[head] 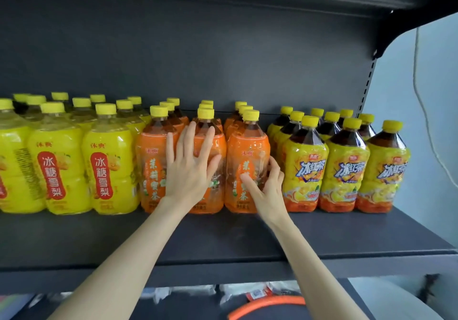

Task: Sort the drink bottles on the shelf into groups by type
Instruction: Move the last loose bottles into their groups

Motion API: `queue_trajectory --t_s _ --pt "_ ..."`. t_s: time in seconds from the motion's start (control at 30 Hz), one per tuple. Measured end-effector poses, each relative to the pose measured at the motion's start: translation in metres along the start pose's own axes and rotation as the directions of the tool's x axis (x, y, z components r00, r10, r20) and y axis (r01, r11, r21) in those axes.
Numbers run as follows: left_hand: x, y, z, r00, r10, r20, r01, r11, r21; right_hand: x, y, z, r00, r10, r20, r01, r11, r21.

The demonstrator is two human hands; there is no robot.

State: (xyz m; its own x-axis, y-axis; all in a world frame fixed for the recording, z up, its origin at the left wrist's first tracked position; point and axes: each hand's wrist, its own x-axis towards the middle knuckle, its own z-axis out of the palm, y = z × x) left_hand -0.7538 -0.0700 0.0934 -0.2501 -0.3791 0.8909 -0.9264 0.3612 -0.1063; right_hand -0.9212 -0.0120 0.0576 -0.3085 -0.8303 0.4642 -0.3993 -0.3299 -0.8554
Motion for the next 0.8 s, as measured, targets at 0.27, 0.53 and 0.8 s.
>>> queue_trajectory --t_s 0.27,0.53,0.8 --pt "0.0003 0.0007 0.0021 1.0 -0.006 0.008 0.006 0.999 0.043 -0.0012 -0.0051 -0.0017 0.999 -0.038 -0.036 0.033 0.99 -0.136" --pt "0.0006 0.0017 0.0024 1.0 0.001 0.014 -0.001 0.999 0.039 -0.0018 -0.0064 -0.001 0.997 -0.069 -0.045 0.061 0.986 -0.153" --pt "0.0005 0.0043 0.0018 0.999 -0.008 0.051 0.006 0.999 0.047 -0.0029 -0.0082 -0.0007 0.997 -0.071 -0.037 0.061 0.974 -0.22"
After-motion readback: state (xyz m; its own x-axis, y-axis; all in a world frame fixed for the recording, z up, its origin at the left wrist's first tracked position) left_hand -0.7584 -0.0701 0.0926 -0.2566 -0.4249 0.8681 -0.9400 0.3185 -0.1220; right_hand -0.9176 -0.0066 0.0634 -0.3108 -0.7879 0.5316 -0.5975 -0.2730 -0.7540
